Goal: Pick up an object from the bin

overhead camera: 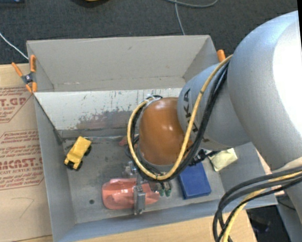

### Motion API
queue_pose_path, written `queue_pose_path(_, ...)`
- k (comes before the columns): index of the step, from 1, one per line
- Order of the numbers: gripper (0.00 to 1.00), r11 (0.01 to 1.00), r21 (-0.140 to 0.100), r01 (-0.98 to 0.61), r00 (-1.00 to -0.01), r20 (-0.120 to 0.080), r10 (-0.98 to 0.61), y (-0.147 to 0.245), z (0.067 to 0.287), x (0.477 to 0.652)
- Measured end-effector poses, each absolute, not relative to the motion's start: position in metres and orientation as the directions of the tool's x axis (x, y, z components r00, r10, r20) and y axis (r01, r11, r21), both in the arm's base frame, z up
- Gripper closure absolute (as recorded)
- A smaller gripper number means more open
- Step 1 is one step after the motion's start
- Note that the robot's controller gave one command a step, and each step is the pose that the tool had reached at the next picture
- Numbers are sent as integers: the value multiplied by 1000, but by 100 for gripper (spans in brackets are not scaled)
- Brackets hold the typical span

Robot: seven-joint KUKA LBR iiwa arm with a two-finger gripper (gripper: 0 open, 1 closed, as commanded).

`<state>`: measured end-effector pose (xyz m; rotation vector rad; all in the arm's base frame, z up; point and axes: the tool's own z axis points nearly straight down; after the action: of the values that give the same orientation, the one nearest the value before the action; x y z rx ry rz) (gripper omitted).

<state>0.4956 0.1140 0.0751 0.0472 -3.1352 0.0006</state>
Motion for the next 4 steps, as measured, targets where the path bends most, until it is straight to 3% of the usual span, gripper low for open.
queue_pose_path(4, 100, 1000, 0, -30, -1000, 6, -30, 114, 75, 496)
